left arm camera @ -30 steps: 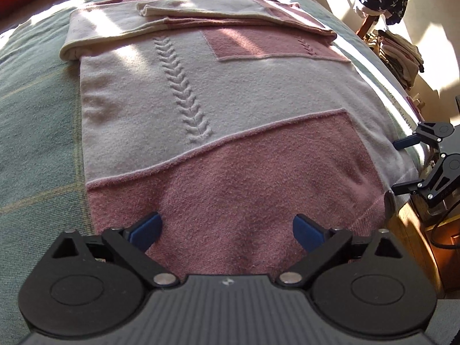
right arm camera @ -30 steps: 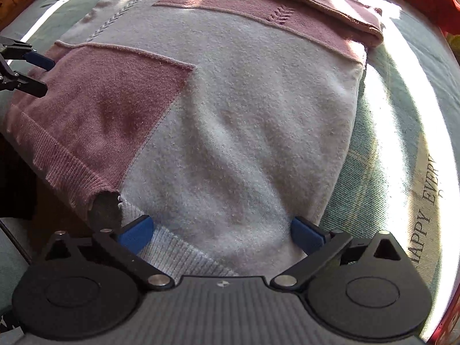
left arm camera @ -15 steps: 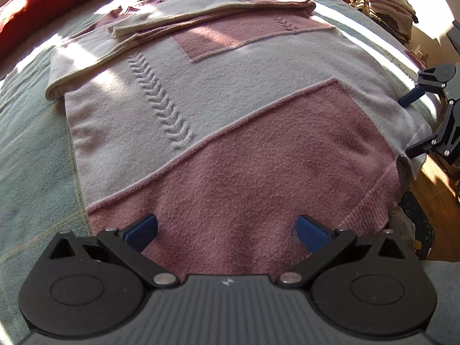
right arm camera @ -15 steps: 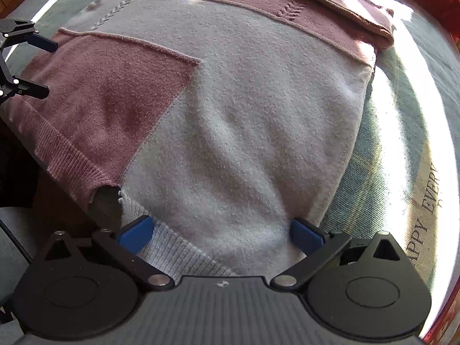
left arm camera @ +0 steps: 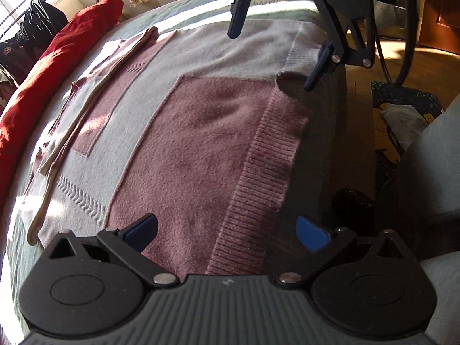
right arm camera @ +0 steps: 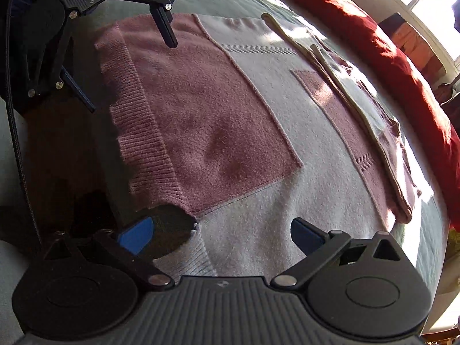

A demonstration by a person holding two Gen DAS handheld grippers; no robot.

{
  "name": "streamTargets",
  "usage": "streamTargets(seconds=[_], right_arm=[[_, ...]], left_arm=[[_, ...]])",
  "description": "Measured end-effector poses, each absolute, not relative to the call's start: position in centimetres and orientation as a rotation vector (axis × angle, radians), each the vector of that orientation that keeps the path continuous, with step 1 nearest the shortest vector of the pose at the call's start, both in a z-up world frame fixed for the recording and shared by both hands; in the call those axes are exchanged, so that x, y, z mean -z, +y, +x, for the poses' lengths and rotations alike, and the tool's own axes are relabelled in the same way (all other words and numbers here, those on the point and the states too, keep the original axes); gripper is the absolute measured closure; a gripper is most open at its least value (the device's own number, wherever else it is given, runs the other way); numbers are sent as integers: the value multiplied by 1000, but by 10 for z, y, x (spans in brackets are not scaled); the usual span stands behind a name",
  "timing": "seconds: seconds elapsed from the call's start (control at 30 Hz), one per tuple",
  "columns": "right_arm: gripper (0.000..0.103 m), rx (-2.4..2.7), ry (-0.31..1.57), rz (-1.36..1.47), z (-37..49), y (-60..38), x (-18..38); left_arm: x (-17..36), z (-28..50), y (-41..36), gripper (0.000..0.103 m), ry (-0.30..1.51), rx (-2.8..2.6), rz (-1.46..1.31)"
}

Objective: Fold clothes

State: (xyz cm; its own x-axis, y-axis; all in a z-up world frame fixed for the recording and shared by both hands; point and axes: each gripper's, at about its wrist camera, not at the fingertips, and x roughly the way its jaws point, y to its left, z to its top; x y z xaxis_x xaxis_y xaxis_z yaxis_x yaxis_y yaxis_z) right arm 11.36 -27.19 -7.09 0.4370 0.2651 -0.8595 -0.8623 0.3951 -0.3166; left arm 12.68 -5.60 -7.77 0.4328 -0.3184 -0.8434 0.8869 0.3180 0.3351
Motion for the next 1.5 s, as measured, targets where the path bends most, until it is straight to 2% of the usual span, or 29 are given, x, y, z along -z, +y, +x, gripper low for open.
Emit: streamTargets(seconds=[0.43,0.97,1.13,1.5], right_arm=[[0,-898,587,-1105,76,-235,101],[0,-781,467,-1056,70,-218,97],[0,-670,380,-1078,70,-218,91],[0,-615,372,-1037,76,-219,76]], left_arm=[[90,127,-82,1,634,881,996],[60,139,-75,1,567,818,944],[68,137,-77,1,590,858,956],[75,147,-78,1,538,765,1000]])
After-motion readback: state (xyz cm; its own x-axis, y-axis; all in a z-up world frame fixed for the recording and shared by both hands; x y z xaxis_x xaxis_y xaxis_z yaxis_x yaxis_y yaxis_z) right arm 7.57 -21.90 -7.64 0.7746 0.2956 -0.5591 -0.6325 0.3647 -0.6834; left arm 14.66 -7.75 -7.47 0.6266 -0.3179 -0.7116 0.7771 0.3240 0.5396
